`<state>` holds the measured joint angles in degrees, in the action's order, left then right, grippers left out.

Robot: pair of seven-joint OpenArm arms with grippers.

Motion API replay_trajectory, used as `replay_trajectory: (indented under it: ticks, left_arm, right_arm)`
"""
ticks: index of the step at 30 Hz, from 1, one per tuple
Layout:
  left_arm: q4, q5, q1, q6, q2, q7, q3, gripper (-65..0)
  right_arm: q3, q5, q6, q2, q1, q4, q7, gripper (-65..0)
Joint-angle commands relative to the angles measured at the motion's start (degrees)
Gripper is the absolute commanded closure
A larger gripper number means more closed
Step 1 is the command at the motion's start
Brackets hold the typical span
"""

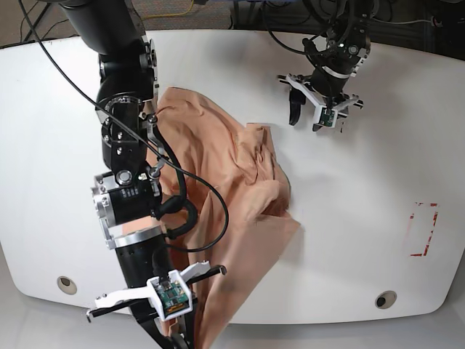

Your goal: Layout the t-shirt on the table in an organized manner, then fold the t-shirt properly

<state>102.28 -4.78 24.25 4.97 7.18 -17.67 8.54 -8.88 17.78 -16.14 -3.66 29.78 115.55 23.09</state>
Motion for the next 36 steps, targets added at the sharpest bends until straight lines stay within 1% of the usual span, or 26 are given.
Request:
replay_trajectory:
  ticks: [1, 6, 9, 13, 16, 22, 27, 36]
  left_arm:
    - [0.18, -0.19, -1.09, 1.84, -0.02, 1.36, 0.21, -29.3]
    - [-2.02, -0.19, -1.88, 4.13, -2.39, 1.36, 0.21, -29.3]
    - [-2.98, -0.1, -3.46, 5.09, -3.0, 1.36, 0.21, -29.3]
    - [-4.57, -0.1, -4.95, 7.12, -3.09, 1.36, 0.65, -29.3]
    - [-6.59, -0.1, -6.27, 8.08, -3.09, 1.36, 1.62, -29.3]
    - [-10.98, -0.1, -9.44, 7.99, -3.09, 1.28, 3.03, -29.3]
    - [-14.76, -0.19, -12.07, 7.99, -3.62, 1.36, 4.43, -29.3]
    - [-18.02, -0.19, -15.24, 8.08, -4.23, 1.36, 7.16, -29.3]
  right_arm:
    - [0.14, -0.07, 0.71, 0.01, 3.23, 1.07, -1.25, 0.0]
    - [0.14, -0.15, 0.71, 0.01, 5.43, 0.98, -0.81, 0.0]
    - [0.14, -0.15, 0.62, 0.01, 6.57, 0.98, -0.37, 0.0]
    - [0.14, -0.15, -1.22, 0.1, 7.8, 0.89, 0.42, 0.0]
    - [0.14, -0.15, -2.28, 1.33, 8.51, 0.89, 1.04, 0.0]
    - [0.23, 0.11, -3.86, 2.47, 8.51, 0.89, 1.57, 0.0]
    - [0.23, 0.11, -3.86, 2.47, 8.33, 0.98, 1.57, 0.0]
    - [0.23, 0.11, -3.86, 2.47, 8.15, 0.98, 1.57, 0.0]
